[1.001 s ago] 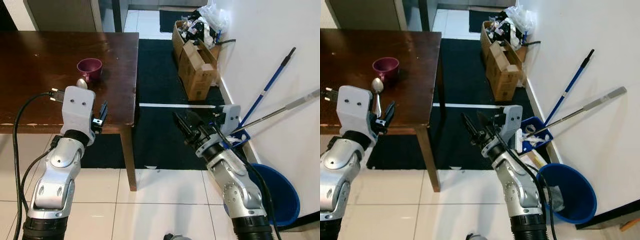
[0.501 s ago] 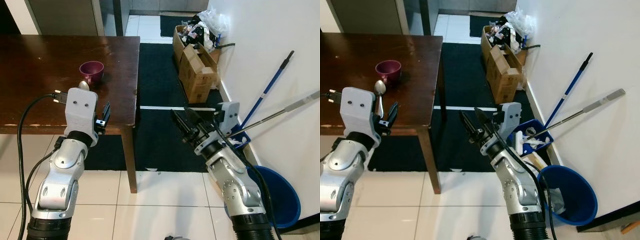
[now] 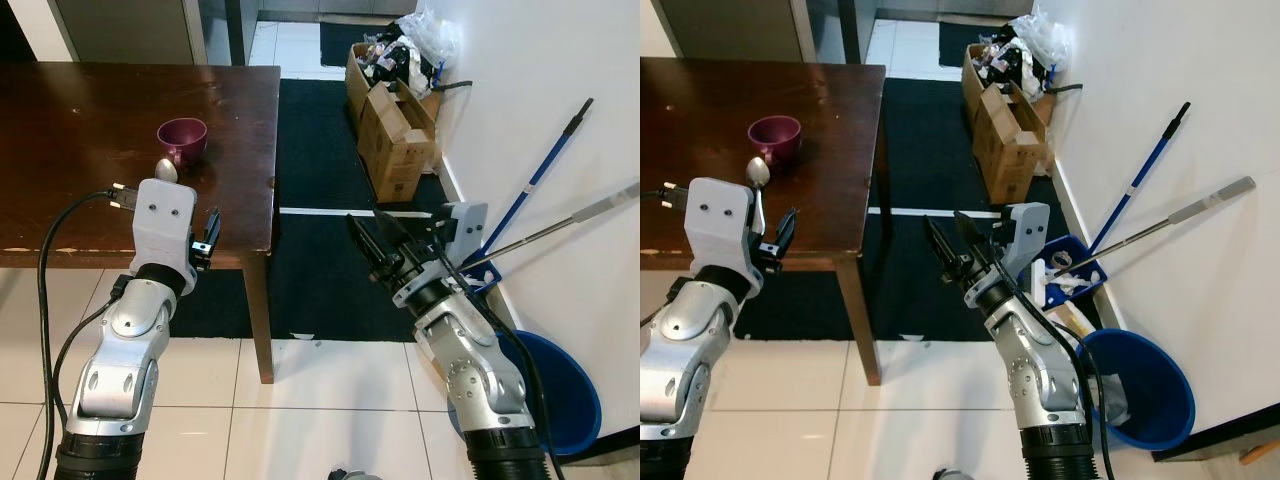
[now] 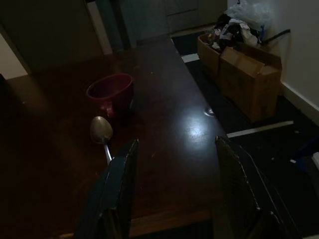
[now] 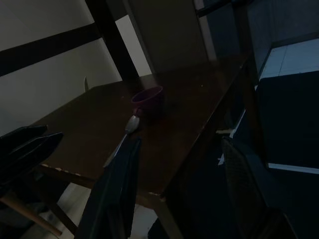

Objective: Setting the table

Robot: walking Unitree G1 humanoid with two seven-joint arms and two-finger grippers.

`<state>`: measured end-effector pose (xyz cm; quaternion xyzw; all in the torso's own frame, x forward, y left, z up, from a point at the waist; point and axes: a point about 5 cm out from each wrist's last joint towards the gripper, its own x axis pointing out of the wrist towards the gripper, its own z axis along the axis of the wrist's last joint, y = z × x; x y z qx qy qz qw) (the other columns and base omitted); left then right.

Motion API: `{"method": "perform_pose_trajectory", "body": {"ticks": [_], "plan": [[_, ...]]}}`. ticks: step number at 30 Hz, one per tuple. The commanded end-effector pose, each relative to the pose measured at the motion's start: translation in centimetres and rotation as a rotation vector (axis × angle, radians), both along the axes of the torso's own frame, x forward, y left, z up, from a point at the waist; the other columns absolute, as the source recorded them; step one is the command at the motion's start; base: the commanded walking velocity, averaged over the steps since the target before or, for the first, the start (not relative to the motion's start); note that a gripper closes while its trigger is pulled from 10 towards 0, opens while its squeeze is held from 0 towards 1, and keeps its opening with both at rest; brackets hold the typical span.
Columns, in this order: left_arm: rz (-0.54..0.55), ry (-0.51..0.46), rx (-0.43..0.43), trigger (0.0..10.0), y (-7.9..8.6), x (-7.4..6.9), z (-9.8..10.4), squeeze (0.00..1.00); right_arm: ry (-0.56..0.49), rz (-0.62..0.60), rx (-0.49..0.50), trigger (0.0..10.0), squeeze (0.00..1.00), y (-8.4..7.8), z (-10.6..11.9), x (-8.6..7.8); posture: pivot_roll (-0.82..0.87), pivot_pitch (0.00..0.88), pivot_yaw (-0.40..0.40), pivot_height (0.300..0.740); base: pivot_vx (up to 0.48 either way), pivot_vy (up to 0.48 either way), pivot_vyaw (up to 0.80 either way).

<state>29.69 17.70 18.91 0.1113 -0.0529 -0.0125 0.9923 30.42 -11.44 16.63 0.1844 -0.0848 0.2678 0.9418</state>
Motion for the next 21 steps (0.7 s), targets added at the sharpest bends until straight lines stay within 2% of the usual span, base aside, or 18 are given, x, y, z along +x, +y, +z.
{"method": "perform_pose_trajectory", "body": {"ticks": [1, 21], "plan": [[0.006, 0.004, 0.01, 10.0, -0.1, 0.17, -0.32, 0.0, 0.003, -0.004, 0.003, 10.0, 0.0, -0.15, -0.01, -0.05, -0.02, 0.019, 0.037, 0.74, 0.409, 0.0, 0.0], [0.003, -0.004, 0.006, 10.0, -0.34, 0.31, -0.26, 0.0, 0.005, -0.005, 0.001, 10.0, 0.0, -0.26, -0.04, -0.05, -0.02, 0.021, 0.037, 0.74, 0.353, 0.0, 0.0]]}}
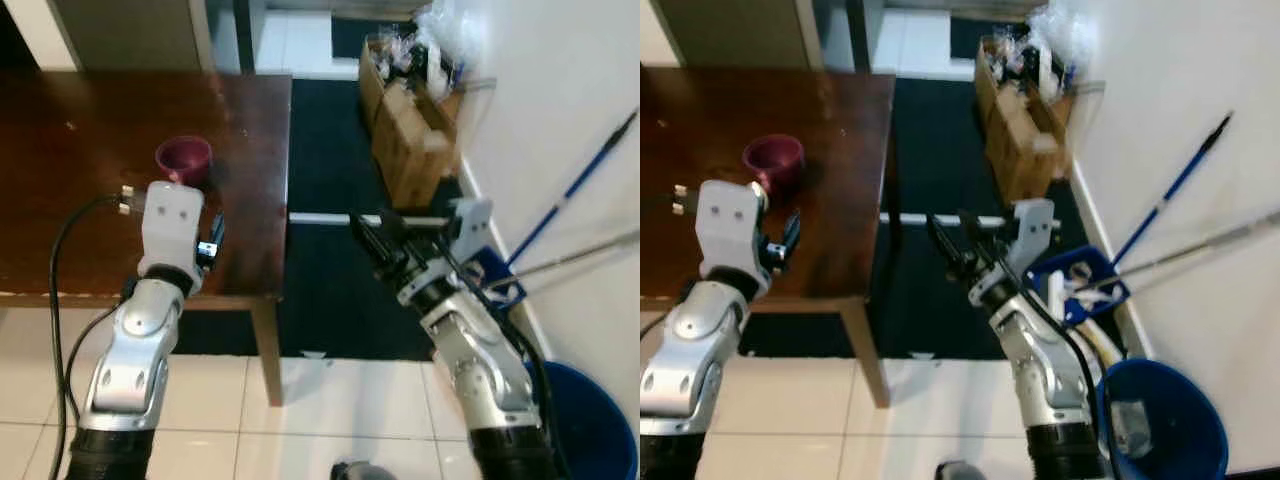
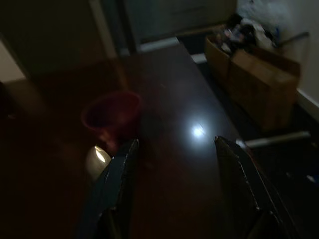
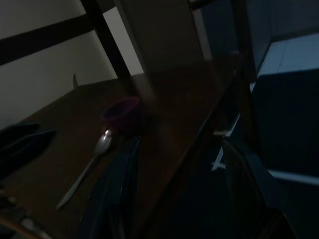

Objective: Setting the table

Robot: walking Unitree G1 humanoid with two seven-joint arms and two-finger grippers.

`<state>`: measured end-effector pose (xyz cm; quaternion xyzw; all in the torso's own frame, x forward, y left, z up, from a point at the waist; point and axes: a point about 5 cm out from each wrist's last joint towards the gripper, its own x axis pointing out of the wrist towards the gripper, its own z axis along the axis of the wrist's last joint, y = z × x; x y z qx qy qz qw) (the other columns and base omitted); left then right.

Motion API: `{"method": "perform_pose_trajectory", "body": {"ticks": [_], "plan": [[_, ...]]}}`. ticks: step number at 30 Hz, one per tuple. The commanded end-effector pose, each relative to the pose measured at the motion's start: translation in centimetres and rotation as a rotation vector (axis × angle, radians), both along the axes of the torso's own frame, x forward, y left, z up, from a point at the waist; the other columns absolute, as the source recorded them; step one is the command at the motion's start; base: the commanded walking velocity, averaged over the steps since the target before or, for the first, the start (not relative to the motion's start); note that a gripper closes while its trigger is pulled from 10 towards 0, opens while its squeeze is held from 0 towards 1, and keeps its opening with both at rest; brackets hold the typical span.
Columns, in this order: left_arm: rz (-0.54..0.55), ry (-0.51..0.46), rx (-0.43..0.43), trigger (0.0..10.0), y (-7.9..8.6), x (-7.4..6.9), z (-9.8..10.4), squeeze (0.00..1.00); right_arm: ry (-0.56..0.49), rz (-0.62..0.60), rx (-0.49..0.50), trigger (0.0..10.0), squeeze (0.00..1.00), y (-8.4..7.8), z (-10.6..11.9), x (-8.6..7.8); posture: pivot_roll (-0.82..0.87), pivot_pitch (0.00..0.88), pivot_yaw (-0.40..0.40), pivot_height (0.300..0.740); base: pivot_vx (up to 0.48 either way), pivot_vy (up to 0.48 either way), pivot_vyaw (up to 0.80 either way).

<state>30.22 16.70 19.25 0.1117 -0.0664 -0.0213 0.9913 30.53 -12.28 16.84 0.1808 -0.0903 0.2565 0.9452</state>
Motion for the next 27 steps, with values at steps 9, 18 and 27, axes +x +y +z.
{"method": "perform_pose_trajectory", "body": {"ticks": [9, 18, 27], "plan": [[0.01, -0.035, 0.037, 10.0, 0.8, -0.4, 0.3, 0.0, 0.005, 0.129, 0.008, 10.0, 0.0, 1.1, 0.0, -0.8, -0.02, 0.022, 0.037, 0.74, 0.098, 0.0, 0.0], [0.003, 0.057, 0.063, 10.0, 2.3, 0.8, 0.8, 0.0, 0.004, 0.177, 0.0, 10.0, 0.0, 1.3, 0.0, -1.1, -0.02, 0.017, 0.039, 0.74, 0.0, 0.0, 0.0], [0.0, 0.211, 0.1, 10.0, 2.4, 2.7, -0.4, 0.0, 0.005, 0.163, 0.021, 10.0, 0.0, 1.3, 0.2, -1.0, -0.02, 0.028, 0.048, 0.74, 0.0, 0.0, 0.0]]}}
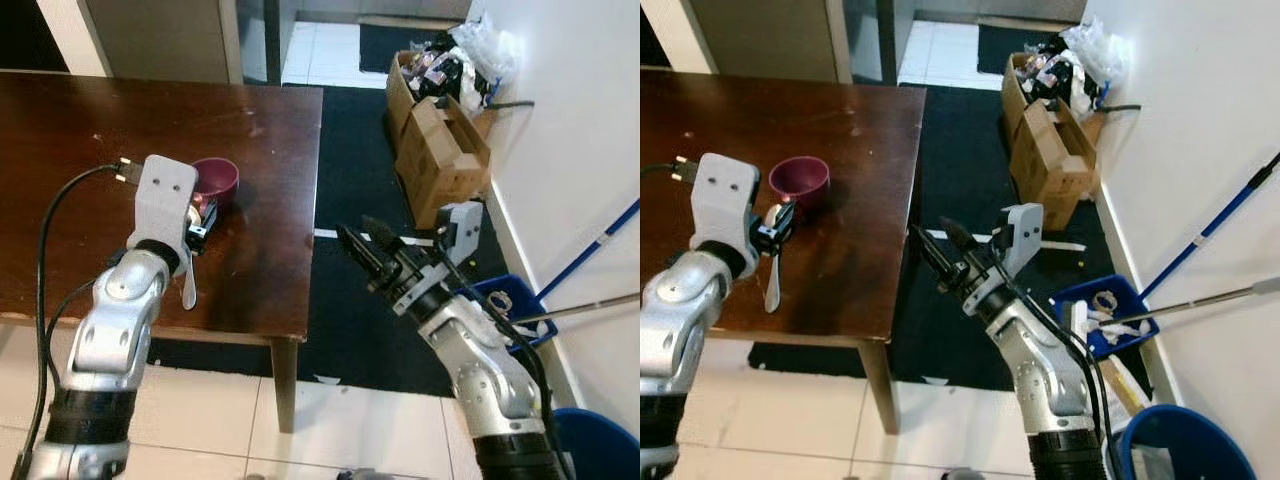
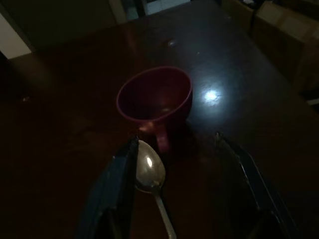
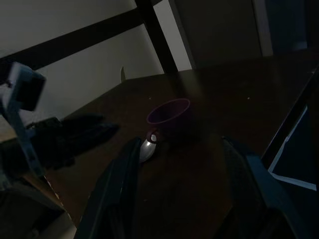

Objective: Setting the table

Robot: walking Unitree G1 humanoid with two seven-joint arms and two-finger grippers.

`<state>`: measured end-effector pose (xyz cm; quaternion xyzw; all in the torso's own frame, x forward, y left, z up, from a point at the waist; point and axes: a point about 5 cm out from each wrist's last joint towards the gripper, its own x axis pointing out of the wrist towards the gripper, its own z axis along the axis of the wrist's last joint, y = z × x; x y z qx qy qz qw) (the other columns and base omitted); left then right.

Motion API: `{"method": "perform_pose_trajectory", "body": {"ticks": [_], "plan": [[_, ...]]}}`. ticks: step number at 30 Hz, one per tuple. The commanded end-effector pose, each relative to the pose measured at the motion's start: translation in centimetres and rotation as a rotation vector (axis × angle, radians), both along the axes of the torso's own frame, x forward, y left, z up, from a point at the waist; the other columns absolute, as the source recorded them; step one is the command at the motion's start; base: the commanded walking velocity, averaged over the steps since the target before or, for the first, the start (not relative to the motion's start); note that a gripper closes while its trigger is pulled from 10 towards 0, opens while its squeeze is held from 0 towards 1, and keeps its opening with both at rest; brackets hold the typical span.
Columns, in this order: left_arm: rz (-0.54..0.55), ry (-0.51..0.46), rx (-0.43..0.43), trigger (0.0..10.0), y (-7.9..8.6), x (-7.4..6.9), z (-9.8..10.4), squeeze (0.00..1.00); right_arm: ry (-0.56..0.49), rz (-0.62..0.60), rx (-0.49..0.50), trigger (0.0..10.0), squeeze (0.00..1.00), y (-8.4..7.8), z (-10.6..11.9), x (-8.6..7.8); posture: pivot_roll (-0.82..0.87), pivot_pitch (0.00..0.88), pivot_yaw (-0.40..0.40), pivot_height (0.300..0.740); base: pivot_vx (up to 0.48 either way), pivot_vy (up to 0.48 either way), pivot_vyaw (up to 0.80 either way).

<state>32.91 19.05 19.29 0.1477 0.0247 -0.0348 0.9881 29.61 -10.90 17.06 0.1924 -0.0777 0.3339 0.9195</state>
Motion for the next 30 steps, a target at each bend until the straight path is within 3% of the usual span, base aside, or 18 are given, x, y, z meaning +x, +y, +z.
{"method": "perform_pose_trajectory", "body": {"ticks": [1, 7, 14, 20, 30], "plan": [[0.0, 0.034, 0.031, 10.0, 0.0, 0.2, -0.6, 0.0, 0.01, -0.003, 0.009, 10.0, 0.0, 0.0, 0.0, 0.0, -0.02, 0.028, 0.048, 0.74, 0.0, 0.0, 0.0], [0.024, 0.129, 0.077, 10.0, 0.3, 0.5, -2.0, 0.0, 0.004, -0.001, 0.013, 10.0, 0.0, 0.4, 0.3, 0.1, -0.01, 0.045, 0.058, 0.74, 0.0, 0.0, 0.0], [0.033, 0.025, 0.062, 10.0, 0.7, 0.4, -0.6, 0.0, 0.002, -0.039, 0.029, 10.0, 0.0, -0.1, 0.4, -0.1, -0.01, 0.061, 0.065, 0.74, 0.0, 0.0, 0.0], [0.027, 0.011, 0.05, 10.0, 0.6, 0.3, -0.4, 0.0, 0.005, -0.047, 0.03, 10.0, 0.0, -0.3, 0.3, -0.1, -0.01, 0.064, 0.069, 0.74, 0.0, 0.0, 0.0], [0.032, 0.004, 0.038, 10.0, 0.5, 0.5, -0.3, 0.0, 0.01, -0.053, 0.034, 10.0, 0.0, -0.3, 0.2, 0.0, -0.02, 0.062, 0.072, 0.74, 0.0, 0.319, 0.0]]}}
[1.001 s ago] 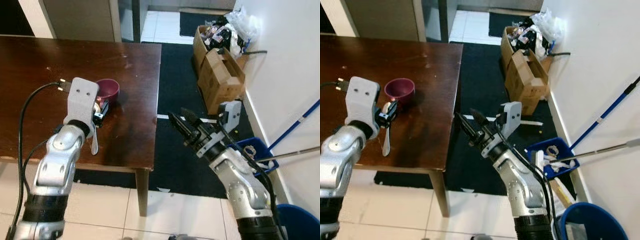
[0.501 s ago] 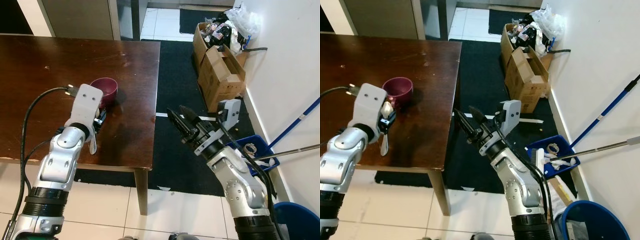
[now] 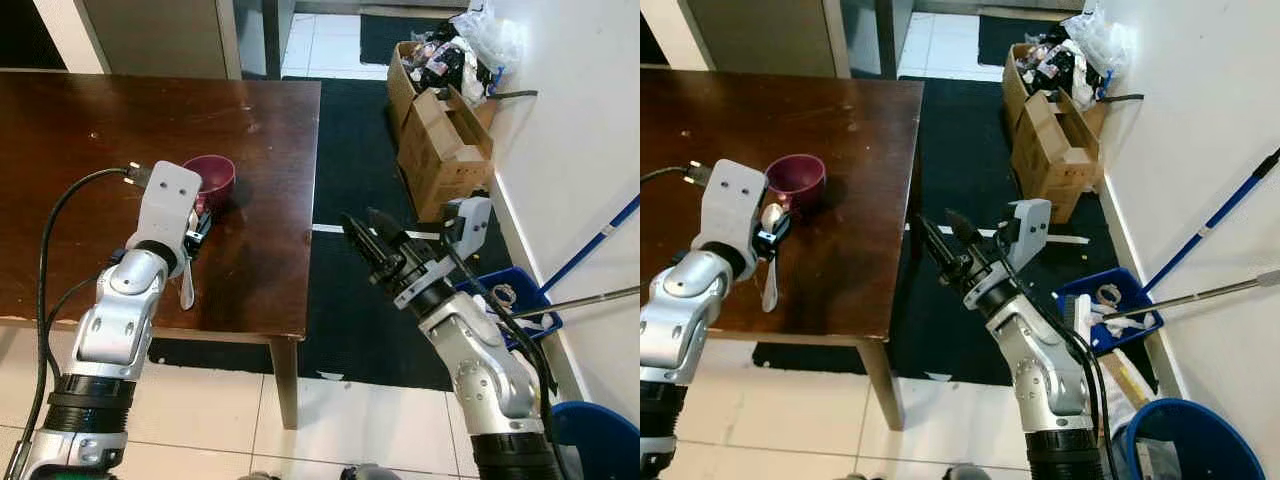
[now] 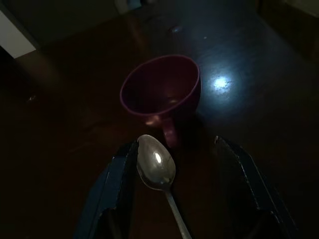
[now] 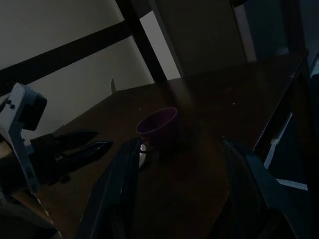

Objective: Setting the table

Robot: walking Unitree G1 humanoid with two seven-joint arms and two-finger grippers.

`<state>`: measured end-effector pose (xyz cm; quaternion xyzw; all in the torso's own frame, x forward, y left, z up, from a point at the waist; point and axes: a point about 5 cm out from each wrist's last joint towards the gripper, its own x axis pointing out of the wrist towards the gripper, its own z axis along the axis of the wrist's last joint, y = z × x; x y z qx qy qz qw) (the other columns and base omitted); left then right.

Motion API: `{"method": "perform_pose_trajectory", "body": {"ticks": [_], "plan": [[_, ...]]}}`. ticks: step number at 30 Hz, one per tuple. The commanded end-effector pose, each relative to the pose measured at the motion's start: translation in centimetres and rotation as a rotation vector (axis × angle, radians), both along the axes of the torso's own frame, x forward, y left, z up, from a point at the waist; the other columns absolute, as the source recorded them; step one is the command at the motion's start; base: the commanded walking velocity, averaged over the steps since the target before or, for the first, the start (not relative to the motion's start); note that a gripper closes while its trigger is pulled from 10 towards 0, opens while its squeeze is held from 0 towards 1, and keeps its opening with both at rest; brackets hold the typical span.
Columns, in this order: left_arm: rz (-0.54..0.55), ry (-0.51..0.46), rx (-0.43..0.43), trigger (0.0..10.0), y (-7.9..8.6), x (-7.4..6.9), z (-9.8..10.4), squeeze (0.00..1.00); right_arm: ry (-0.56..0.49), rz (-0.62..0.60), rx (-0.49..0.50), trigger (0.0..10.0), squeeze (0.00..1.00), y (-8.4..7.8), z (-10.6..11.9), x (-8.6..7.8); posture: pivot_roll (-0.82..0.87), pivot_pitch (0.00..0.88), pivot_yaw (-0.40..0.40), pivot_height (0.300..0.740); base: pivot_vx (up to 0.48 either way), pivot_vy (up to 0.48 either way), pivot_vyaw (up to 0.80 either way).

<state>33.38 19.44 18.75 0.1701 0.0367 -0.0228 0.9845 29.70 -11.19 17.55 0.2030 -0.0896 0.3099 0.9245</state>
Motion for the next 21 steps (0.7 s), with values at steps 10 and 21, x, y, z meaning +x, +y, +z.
{"method": "perform_pose_trajectory", "body": {"ticks": [10, 21], "plan": [[-0.007, -0.027, -0.013, 10.0, -0.33, 0.1, 0.31, 0.0, 0.017, -0.012, 0.005, 10.0, 0.0, -0.17, -0.26, -0.08, -0.02, 0.061, 0.074, 0.74, 0.0, 0.344, 0.0], [-0.014, -0.031, -0.013, 10.0, -0.54, 0.2, 0.33, 0.0, 0.018, -0.018, 0.004, 10.0, 0.0, -0.28, -0.29, -0.07, -0.02, 0.06, 0.077, 0.74, 0.0, 0.32, 0.0]]}}
